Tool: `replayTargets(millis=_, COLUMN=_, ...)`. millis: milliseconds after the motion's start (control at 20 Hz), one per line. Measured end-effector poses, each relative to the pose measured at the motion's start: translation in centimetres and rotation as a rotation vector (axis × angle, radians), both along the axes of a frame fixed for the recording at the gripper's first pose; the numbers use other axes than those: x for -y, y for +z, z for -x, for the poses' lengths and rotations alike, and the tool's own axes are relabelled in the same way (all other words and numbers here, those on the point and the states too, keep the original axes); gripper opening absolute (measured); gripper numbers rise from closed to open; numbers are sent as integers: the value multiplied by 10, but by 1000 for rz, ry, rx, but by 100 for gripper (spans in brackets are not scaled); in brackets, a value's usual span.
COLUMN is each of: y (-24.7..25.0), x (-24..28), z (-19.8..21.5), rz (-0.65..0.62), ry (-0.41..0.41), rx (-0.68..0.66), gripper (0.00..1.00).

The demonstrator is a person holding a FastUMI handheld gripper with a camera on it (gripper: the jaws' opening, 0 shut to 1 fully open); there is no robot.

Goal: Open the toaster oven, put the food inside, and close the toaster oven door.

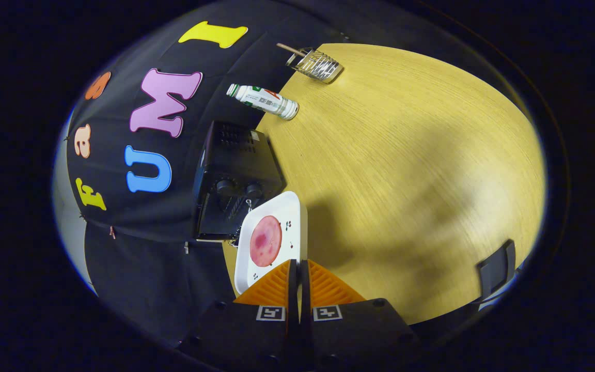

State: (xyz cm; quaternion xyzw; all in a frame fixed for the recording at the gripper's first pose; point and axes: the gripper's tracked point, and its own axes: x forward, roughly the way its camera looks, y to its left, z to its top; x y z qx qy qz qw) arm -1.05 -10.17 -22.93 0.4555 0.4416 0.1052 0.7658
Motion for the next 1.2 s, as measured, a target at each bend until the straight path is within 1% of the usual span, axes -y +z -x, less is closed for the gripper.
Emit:
replayTargets(millis=200, y=13, x=-49, z=-3, rz=-43, ry=-13, rx=24, gripper=5)
replayTargets(millis=350, y=13, x=-86, z=-9, rz=-45, ry=-16, rx=41, gripper=5)
replayTargets(millis=500, y=13, x=-123, z=-21, rz=-58, ry=-19, rx=43, gripper=5)
replayTargets(millis=650, y=10, x=-152, z=-42, rz=-49, ry=-40, rx=61, gripper=5)
replayTargets(millis=900, y=-7, x=-183, z=-86, rz=-23, ry=-106, rx=65, gripper=5)
replayTargets(millis=1200, y=-18, x=-217, z=-130, rz=-36, ry=-197, rx=86, gripper=5)
